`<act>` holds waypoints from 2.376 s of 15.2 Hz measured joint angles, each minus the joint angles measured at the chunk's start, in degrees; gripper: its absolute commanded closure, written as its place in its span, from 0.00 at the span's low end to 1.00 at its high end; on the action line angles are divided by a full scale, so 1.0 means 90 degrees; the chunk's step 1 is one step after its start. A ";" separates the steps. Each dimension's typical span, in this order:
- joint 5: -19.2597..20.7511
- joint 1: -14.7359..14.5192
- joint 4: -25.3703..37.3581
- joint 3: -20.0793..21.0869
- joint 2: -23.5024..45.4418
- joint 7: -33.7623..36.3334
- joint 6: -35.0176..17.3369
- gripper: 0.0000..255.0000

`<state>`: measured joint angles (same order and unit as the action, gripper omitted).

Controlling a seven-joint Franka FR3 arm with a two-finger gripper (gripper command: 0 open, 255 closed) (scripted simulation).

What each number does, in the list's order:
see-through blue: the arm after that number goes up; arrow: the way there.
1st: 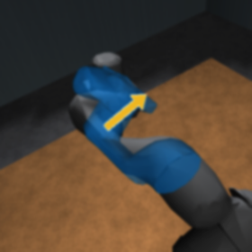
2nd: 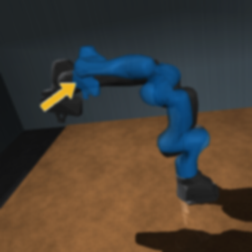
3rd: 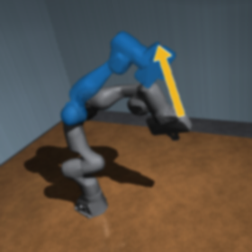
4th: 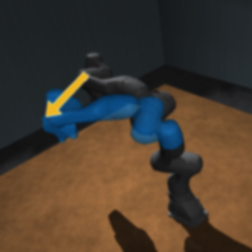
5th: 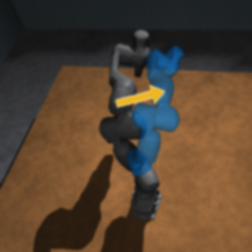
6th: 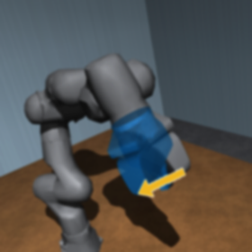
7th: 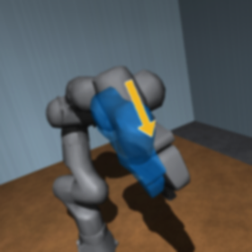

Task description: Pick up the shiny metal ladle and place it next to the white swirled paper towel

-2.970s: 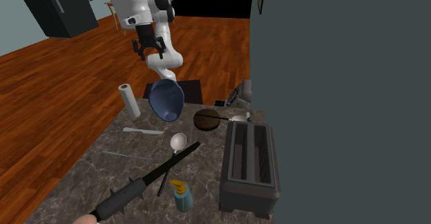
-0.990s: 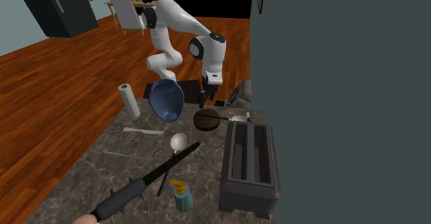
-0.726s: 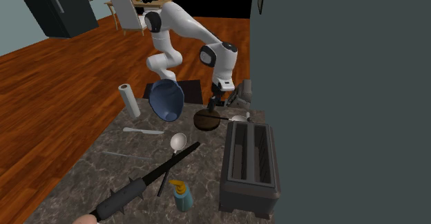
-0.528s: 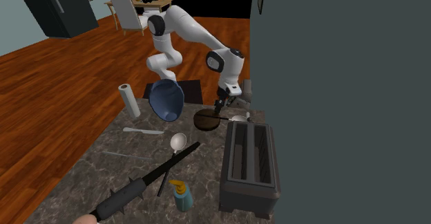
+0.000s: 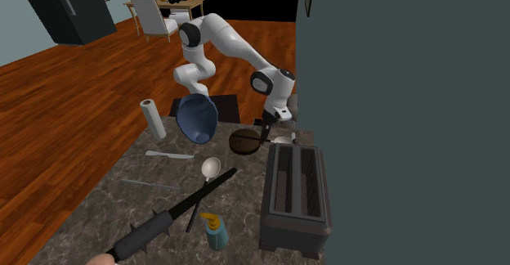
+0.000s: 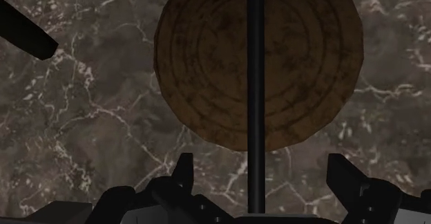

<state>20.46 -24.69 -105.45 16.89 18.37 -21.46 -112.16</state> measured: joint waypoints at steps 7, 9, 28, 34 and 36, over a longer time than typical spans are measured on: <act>0.0077 0.0027 -0.0173 -0.0040 0.0104 0.0046 -0.0273 0.00; 0.0077 0.0028 -0.0177 -0.0040 0.0103 0.0046 -0.0276 0.00; -0.0066 0.0043 0.0074 0.0006 -0.0156 -0.0131 0.0194 1.00; -0.0179 0.0049 0.0300 0.0040 -0.0378 -0.0271 0.0612 1.00; -0.0202 0.0049 0.0411 0.0045 -0.0411 -0.0317 0.0749 1.00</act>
<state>18.64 -24.25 -101.75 17.30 14.66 -24.31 -105.42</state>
